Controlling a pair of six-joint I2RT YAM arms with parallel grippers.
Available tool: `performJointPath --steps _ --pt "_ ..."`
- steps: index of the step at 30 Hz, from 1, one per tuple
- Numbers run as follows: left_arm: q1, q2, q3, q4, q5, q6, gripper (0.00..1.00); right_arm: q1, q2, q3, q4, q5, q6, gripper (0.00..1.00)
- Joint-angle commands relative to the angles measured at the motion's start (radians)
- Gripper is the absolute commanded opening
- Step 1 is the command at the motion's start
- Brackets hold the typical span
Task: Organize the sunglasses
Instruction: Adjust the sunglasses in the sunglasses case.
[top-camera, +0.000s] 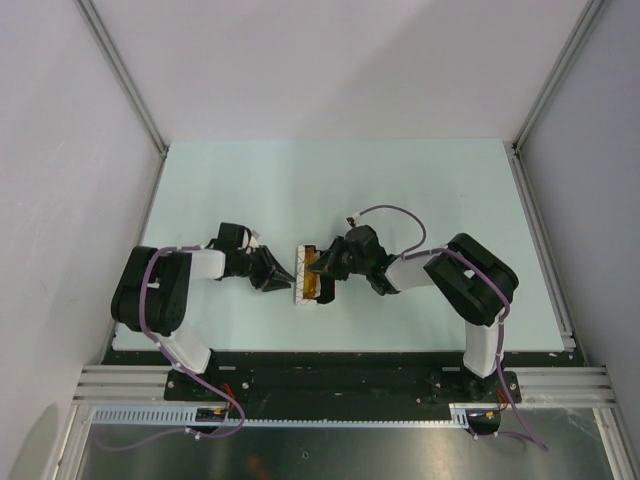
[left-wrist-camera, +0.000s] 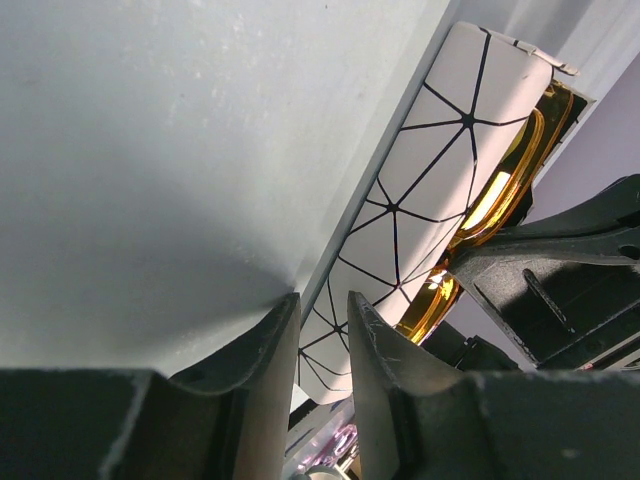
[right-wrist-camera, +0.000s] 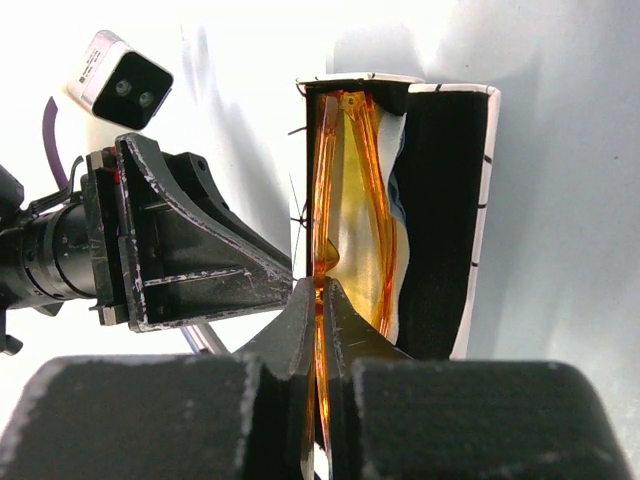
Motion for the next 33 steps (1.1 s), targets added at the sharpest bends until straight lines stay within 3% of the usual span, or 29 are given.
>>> performJointPath --steps 1,6,22,28,33 --pt "-0.025 0.041 -0.012 -0.048 -0.058 0.018 0.34 0.000 0.032 -0.023 0.008 0.028 0.009 0.00" --pt "-0.025 0.039 -0.014 -0.044 -0.052 0.016 0.34 0.007 0.067 -0.023 0.060 0.027 0.044 0.00" --pt "-0.042 0.045 -0.011 -0.036 -0.038 0.013 0.34 0.019 0.064 0.015 -0.061 0.050 0.003 0.00" --pt "-0.044 0.044 -0.014 -0.033 -0.040 0.011 0.34 0.028 -0.014 0.032 -0.144 0.108 -0.045 0.22" --pt "-0.044 0.041 -0.016 -0.034 -0.045 0.013 0.34 0.037 -0.054 0.072 -0.213 0.151 -0.079 0.32"
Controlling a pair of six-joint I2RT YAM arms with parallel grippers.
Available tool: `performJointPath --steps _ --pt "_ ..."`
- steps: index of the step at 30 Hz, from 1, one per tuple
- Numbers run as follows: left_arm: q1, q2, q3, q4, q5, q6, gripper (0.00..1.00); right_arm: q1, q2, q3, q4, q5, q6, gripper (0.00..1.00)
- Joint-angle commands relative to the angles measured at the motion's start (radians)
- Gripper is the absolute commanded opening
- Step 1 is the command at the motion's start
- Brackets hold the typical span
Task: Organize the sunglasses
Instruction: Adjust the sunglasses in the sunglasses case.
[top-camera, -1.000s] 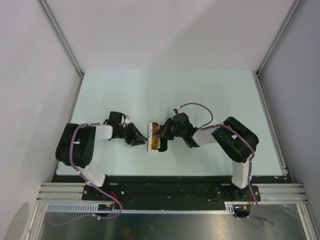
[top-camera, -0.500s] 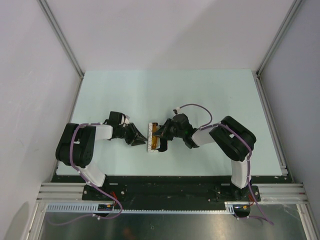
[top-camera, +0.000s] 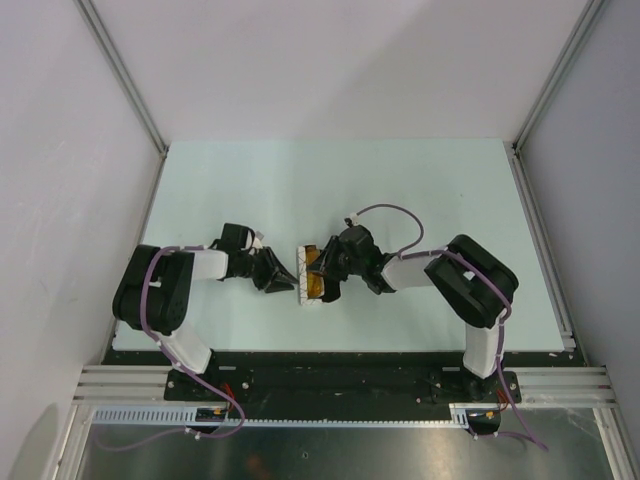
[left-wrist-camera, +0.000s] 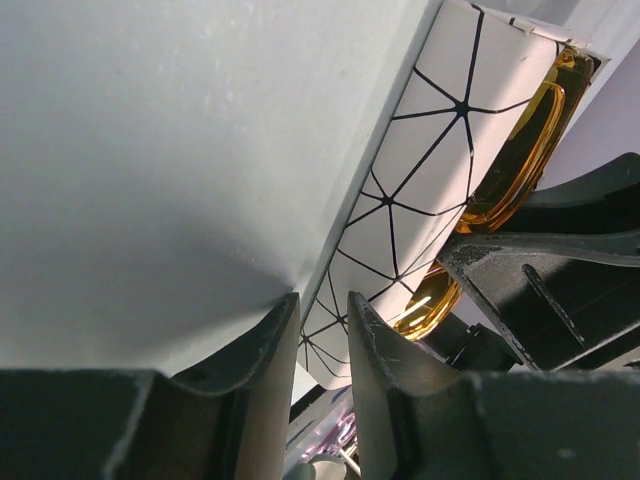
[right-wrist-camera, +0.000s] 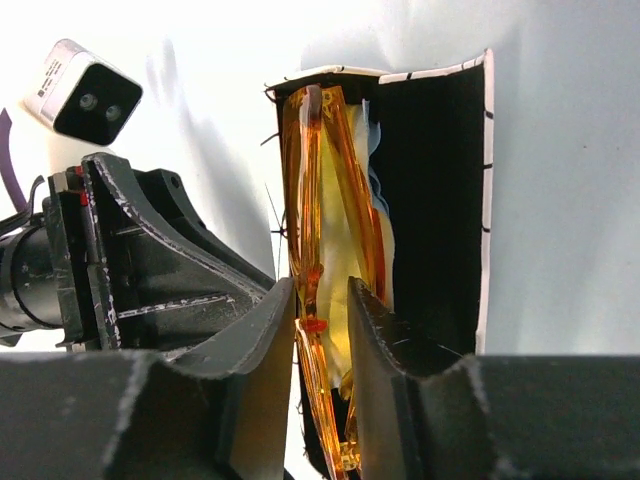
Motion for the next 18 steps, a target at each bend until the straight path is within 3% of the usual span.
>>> performJointPath --steps 1,10,15,18 --pt "-0.021 0.032 -0.016 -0.041 -0.062 0.014 0.34 0.015 -0.056 0.043 -0.127 0.087 -0.065 0.35" --pt "-0.021 0.032 -0.014 -0.041 -0.065 0.012 0.34 0.027 -0.115 0.059 -0.184 0.128 -0.099 0.43" --pt "-0.021 0.034 -0.011 -0.040 -0.062 0.012 0.34 0.027 -0.155 0.062 -0.229 0.182 -0.116 0.43" --pt "-0.021 0.040 -0.010 -0.041 -0.062 0.011 0.34 0.026 -0.154 0.062 -0.232 0.173 -0.124 0.37"
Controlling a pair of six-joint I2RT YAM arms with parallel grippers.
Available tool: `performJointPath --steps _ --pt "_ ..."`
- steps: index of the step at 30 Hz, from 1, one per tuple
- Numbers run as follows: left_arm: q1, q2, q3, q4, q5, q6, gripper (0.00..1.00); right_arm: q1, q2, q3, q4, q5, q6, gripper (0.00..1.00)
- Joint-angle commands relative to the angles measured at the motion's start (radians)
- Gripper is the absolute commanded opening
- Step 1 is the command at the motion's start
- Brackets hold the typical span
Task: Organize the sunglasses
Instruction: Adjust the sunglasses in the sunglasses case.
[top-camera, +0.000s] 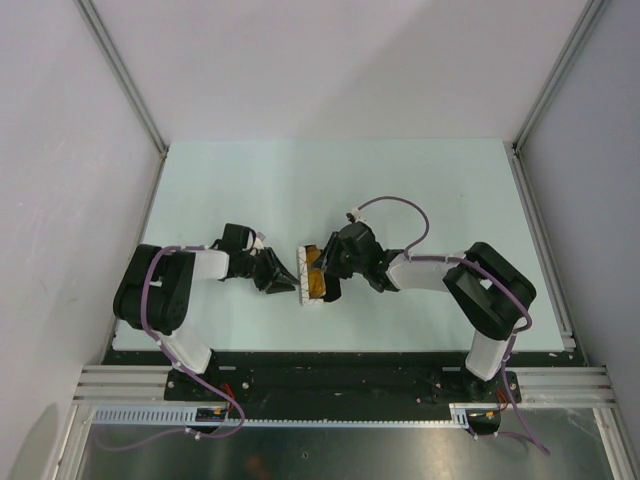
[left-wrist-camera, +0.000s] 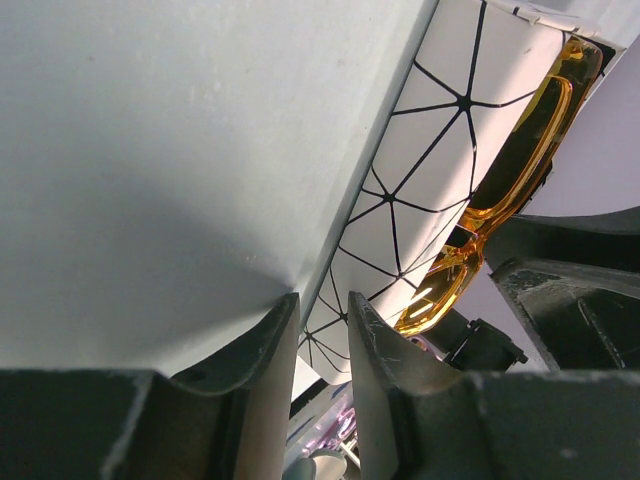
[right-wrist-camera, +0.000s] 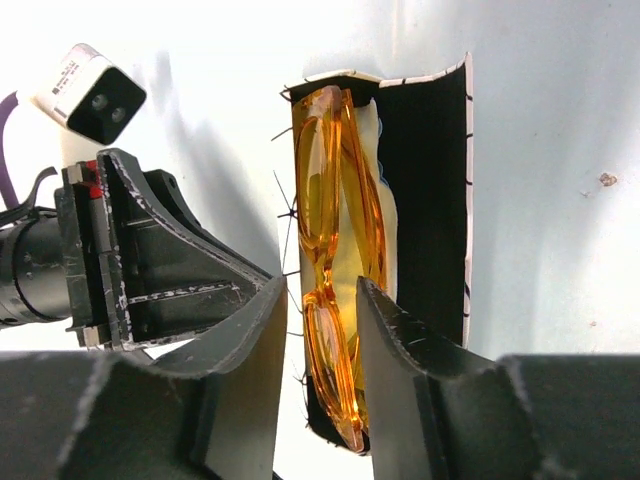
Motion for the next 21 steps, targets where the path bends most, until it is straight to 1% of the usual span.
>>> performJointPath --steps 1,3,4,8,11,12,14,17,18,19,21 --pt "-0.012 0.035 -0.010 -0.041 -0.069 0.013 0.34 0.002 -0.028 0.032 -0.022 0.043 -0.029 0.34" --pt "-0.012 0.036 -0.010 -0.043 -0.071 0.014 0.34 0.000 -0.019 0.031 -0.010 0.040 -0.026 0.29" --pt "-0.012 0.036 -0.010 -0.041 -0.069 0.014 0.34 0.000 -0.010 0.031 -0.006 0.011 -0.027 0.28" --pt "-0.012 0.035 -0.010 -0.041 -0.069 0.016 0.34 -0.007 0.008 0.032 -0.001 -0.016 -0.024 0.28" --pt "-0.012 0.039 -0.010 -0.041 -0.069 0.016 0.34 -0.009 0.013 0.034 0.004 -0.023 -0.035 0.24" --pt "-0.012 0.038 -0.010 -0.043 -0.067 0.016 0.34 -0.013 0.015 0.034 0.004 -0.035 -0.036 0.22" --pt "-0.012 0.039 -0.008 -0.041 -0.066 0.016 0.34 -0.014 0.024 0.032 0.007 -0.063 -0.041 0.20" --pt "-0.012 0.036 -0.007 -0.041 -0.060 0.014 0.34 -0.012 0.039 0.032 0.002 -0.074 -0.047 0.09" --pt "-0.012 0.035 -0.008 -0.041 -0.058 0.011 0.34 -0.009 0.045 0.034 0.001 -0.074 -0.049 0.02" --pt "-0.012 0.030 -0.008 -0.041 -0.058 0.013 0.34 -0.009 0.047 0.032 0.001 -0.072 -0.055 0.00" --pt "-0.012 0.027 -0.011 -0.041 -0.054 0.011 0.34 -0.004 0.053 0.032 0.010 -0.063 -0.064 0.00"
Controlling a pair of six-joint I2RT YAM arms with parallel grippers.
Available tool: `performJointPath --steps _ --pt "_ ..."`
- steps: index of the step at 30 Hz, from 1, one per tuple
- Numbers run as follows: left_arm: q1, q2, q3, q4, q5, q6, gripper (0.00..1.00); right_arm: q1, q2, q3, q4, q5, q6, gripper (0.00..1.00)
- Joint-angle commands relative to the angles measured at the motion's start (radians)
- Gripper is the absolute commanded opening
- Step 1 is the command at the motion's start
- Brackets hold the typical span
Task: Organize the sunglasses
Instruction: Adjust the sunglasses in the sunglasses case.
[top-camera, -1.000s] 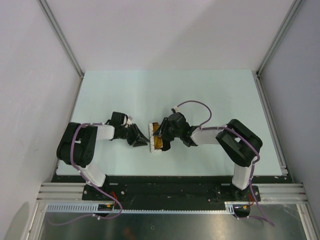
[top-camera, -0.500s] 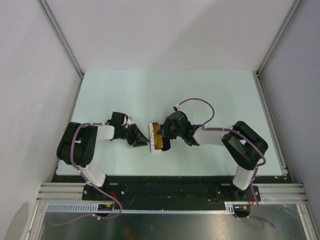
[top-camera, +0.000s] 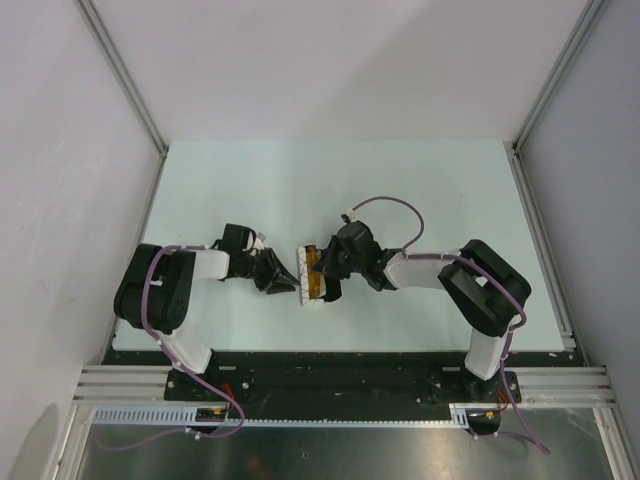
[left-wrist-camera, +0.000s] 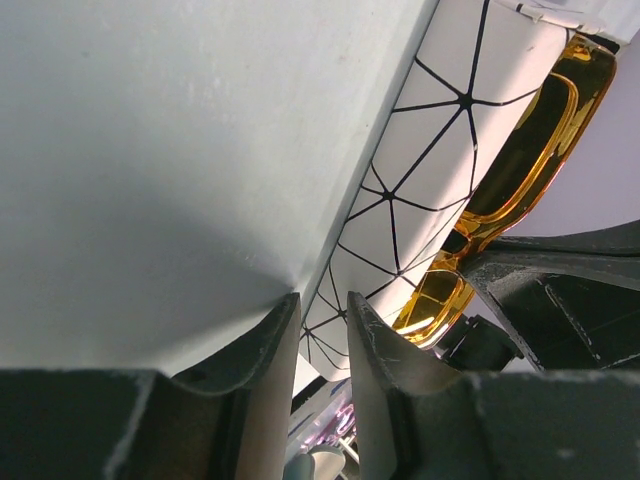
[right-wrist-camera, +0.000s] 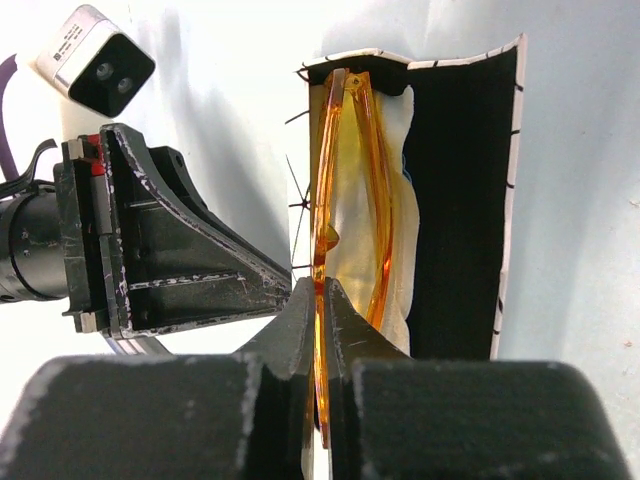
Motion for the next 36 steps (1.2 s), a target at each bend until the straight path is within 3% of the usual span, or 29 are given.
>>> performJointPath --steps 1,9,25,36 --pt "-0.012 0.020 -0.013 -0.041 -0.060 0.011 0.33 0.006 0.036 0.017 0.001 0.010 -0.042 0.00" --pt "-0.012 0.018 -0.022 -0.042 -0.057 0.013 0.33 0.003 0.072 -0.041 0.119 -0.016 -0.088 0.00" --pt "-0.012 0.021 -0.014 -0.042 -0.061 0.011 0.32 -0.038 0.128 -0.173 0.470 -0.166 0.018 0.00" --pt "-0.012 0.028 -0.010 -0.042 -0.057 0.013 0.33 -0.050 0.131 -0.206 0.605 -0.220 0.076 0.00"
